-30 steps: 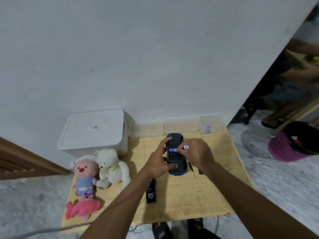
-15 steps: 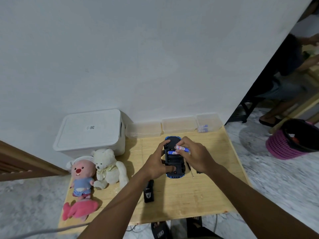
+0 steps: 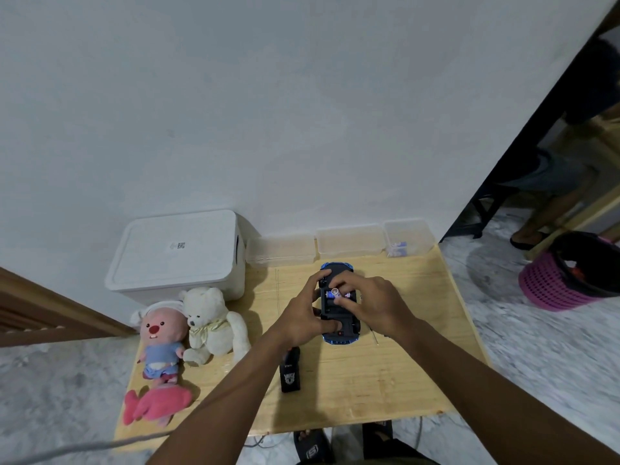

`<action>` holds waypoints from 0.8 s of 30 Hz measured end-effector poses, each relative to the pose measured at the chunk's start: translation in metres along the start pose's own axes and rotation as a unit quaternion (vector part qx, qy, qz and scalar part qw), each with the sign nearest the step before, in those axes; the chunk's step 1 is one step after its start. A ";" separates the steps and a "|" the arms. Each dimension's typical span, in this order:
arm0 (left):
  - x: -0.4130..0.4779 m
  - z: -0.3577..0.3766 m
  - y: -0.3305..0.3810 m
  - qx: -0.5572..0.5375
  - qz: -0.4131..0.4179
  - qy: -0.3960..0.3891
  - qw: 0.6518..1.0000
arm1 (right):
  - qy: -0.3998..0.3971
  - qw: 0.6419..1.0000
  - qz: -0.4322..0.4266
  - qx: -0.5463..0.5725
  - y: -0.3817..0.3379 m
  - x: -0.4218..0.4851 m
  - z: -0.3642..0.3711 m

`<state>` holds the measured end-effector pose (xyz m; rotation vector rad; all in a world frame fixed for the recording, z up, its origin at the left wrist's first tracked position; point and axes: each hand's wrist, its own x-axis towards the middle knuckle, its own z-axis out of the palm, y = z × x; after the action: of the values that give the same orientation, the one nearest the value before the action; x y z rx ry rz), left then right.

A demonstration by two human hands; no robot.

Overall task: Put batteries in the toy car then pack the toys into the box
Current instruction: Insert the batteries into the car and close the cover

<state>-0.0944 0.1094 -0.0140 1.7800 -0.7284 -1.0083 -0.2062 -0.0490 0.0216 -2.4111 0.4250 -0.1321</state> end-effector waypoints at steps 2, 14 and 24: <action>0.000 -0.001 -0.001 0.001 0.000 -0.003 1.000 | -0.005 1.000 -0.015 -0.024 0.001 0.001 0.001; 0.004 -0.004 0.004 -0.032 0.014 0.000 0.999 | 0.026 0.980 -0.120 -0.155 0.014 0.007 0.013; 0.009 -0.007 0.006 -0.056 0.013 0.007 0.998 | 0.033 0.974 -0.102 -0.199 0.011 0.012 0.002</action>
<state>-0.0843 0.1026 -0.0095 1.6754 -0.6710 -1.0002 -0.1976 -0.0595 0.0132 -2.8507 0.2490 -0.2384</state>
